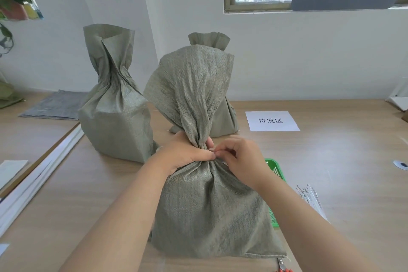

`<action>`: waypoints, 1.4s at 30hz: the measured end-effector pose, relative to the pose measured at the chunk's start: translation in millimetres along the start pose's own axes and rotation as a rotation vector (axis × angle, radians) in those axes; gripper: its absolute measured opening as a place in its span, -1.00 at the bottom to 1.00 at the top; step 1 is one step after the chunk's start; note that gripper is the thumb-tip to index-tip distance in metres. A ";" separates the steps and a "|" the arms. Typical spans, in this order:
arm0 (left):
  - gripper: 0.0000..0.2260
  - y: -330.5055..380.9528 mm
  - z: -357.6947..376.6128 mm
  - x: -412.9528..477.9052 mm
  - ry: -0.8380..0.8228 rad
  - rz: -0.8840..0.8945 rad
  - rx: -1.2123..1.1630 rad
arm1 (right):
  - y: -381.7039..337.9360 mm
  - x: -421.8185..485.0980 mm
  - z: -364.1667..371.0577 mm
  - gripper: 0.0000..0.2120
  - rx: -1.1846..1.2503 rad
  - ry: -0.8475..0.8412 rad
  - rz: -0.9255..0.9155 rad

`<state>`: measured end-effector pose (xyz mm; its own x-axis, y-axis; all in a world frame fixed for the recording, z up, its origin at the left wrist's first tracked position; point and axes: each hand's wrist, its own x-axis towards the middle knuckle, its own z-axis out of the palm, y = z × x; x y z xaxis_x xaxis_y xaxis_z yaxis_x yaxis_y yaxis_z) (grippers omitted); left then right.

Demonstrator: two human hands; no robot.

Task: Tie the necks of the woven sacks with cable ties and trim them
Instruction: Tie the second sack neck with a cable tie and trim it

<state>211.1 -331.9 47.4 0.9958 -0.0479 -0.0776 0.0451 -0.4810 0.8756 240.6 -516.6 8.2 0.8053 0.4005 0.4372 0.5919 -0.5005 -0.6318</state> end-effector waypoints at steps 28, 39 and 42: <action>-0.68 -5.1 -10.5 -4.1 -0.043 0.044 0.065 | -5.4 24.0 3.7 -0.74 -0.330 -0.374 -0.270; -0.56 -11.6 -12.2 -5.5 -0.069 -0.016 0.039 | -5.1 14.4 8.4 -0.65 -0.232 -0.217 -0.247; -0.68 -10.9 -11.7 -5.4 -0.090 -0.007 -0.020 | -1.8 10.2 9.2 -0.67 -0.276 -0.217 -0.224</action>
<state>206.1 -316.1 43.8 0.9844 -0.1230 -0.1255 0.0548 -0.4637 0.8843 247.5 -504.5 7.9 0.6472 0.6604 0.3808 0.7623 -0.5577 -0.3284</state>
